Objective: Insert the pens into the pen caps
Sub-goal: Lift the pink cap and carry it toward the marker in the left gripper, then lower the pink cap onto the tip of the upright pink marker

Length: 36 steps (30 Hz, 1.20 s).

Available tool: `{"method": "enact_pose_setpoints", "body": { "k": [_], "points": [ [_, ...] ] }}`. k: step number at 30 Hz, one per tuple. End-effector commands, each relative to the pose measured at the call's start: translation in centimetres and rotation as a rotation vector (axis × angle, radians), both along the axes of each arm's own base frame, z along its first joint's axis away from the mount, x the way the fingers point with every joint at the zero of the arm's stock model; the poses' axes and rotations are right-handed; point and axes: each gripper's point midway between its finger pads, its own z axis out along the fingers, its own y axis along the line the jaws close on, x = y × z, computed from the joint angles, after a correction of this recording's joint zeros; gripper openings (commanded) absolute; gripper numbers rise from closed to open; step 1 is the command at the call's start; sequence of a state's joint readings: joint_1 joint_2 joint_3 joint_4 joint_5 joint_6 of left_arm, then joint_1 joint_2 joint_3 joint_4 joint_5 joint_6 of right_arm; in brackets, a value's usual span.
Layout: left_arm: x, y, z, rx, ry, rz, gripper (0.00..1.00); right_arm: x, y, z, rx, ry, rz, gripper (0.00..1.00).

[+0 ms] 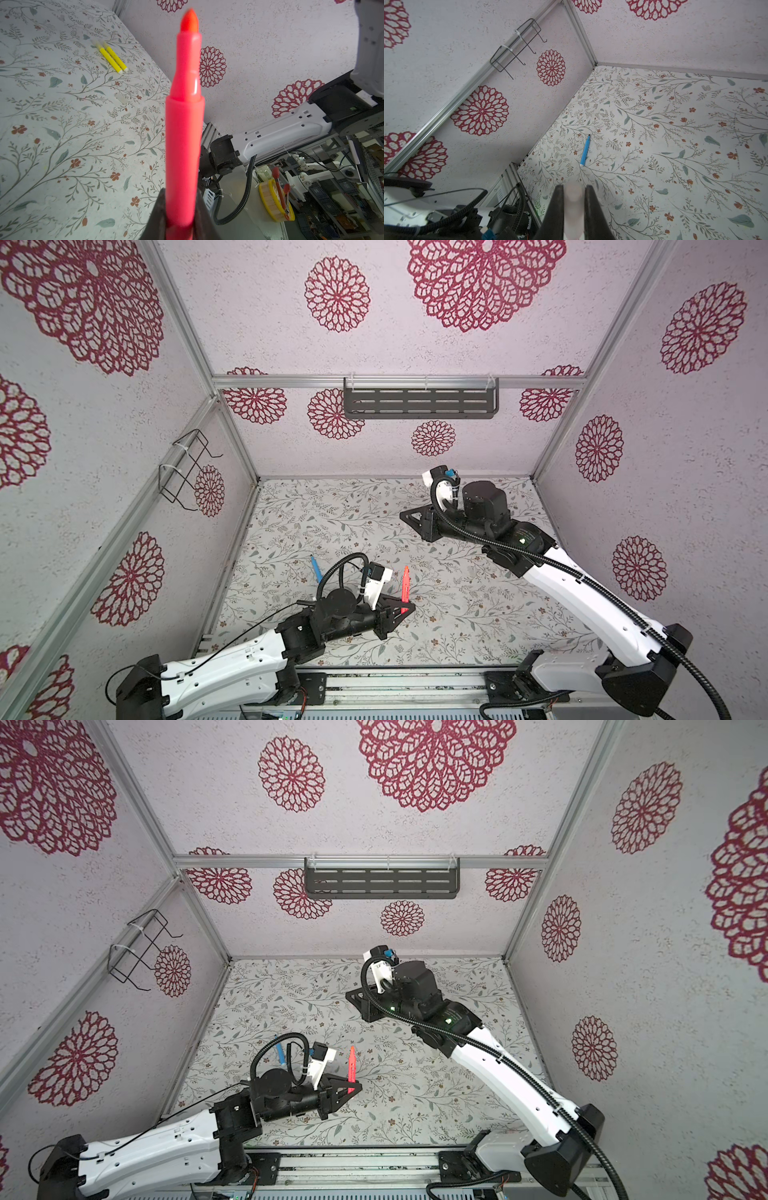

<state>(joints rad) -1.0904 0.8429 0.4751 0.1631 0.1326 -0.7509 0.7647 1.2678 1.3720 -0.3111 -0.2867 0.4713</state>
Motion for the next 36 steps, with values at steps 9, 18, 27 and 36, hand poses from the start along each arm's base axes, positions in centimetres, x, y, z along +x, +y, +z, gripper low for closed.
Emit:
{"method": "enact_pose_setpoints", "body": {
  "k": [9,18,27,36],
  "points": [
    [-0.2,-0.1,3.7,-0.066,-0.094,-0.011,0.00,-4.1,0.6,2.9,0.142,-0.106,0.102,0.08],
    [0.1,0.3,3.9,-0.073,-0.107,0.013,0.00,-5.6,0.6,2.6,0.173,-0.106,0.126,0.06],
    [0.5,0.8,4.0,-0.077,-0.120,0.045,0.00,-6.8,0.2,2.7,0.199,-0.104,0.140,0.05],
    [0.4,0.7,4.3,-0.082,-0.122,0.037,0.00,-7.5,0.2,2.4,0.216,-0.099,0.154,0.05]
  ]
}}
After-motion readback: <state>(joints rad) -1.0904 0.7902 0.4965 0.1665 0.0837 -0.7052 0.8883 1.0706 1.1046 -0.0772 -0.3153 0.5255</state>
